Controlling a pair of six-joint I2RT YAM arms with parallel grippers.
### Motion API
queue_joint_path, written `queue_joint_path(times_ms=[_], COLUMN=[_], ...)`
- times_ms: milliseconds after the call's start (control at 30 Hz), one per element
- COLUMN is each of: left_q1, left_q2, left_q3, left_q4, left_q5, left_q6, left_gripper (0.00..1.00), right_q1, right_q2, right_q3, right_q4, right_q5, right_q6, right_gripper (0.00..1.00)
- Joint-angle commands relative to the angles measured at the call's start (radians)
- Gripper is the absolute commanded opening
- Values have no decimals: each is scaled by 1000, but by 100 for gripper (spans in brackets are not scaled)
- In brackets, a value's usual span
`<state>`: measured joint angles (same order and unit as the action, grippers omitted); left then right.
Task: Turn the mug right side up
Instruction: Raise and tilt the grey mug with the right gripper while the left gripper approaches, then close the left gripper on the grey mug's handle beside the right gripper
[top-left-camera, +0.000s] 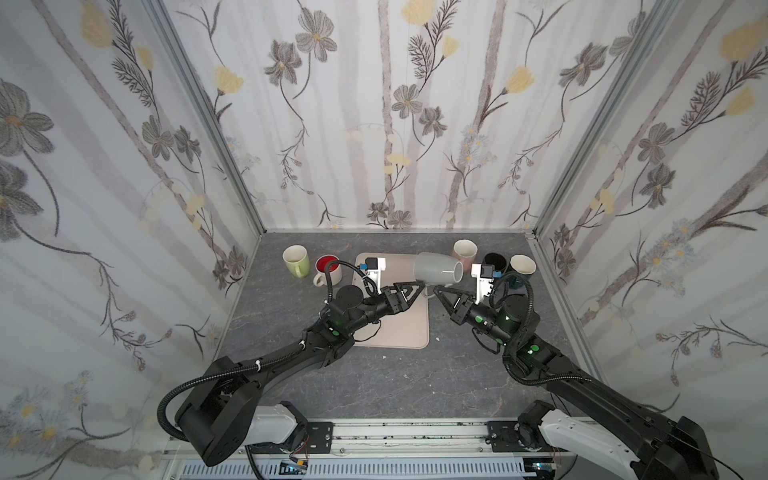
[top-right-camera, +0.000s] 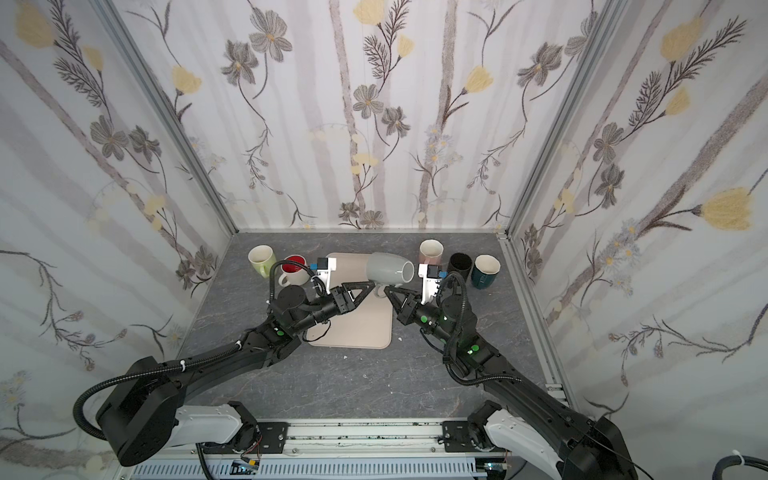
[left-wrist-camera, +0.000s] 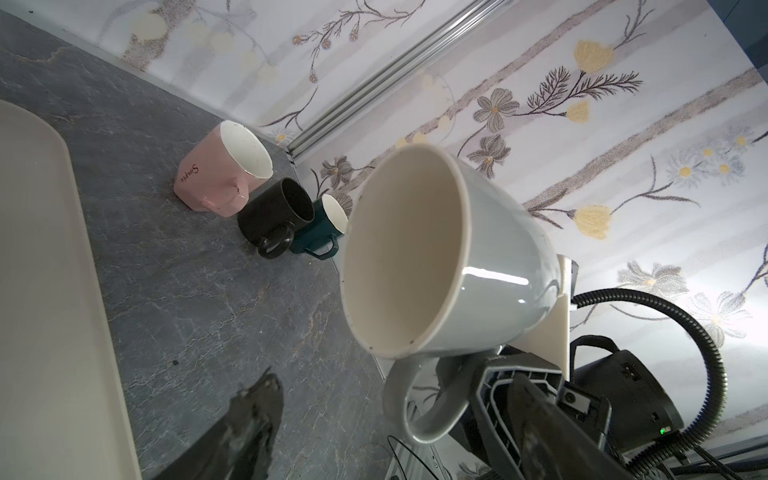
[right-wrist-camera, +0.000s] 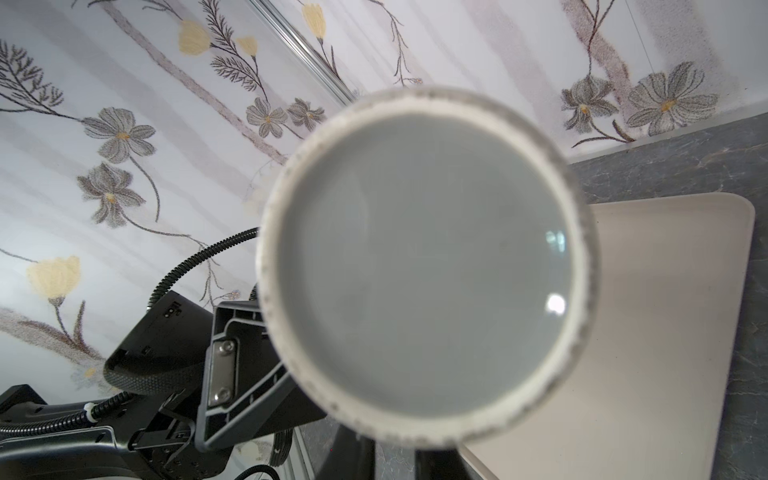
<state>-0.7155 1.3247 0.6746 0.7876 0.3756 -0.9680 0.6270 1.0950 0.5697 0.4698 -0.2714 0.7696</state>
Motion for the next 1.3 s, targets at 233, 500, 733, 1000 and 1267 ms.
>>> queue_joint_path(times_ms=[233,500,733,1000,1267], left_q1=[-16,-22,-24,-21,-21], left_q2=[97,126,133,122,118], left_q3=[49,80,94,81,86], left_q4=[209,209,208,170,150], left_q5=[99,116,128,113,106], left_q6=[-89,-93,-94,-87,-79], left_gripper=[64,52,41,37,26], right_q1=[-16,-16,-17,-21,-22], right_q2=[-3,29,49,63,71], right_q3=[-35,-57,-61,-101,-146], right_q4=[236,317,344,377,390], right_q5=[-42,-66,-78,-90,-81], right_q6=[10,36,40,69,88], right_gripper=[0,0,0,0,0])
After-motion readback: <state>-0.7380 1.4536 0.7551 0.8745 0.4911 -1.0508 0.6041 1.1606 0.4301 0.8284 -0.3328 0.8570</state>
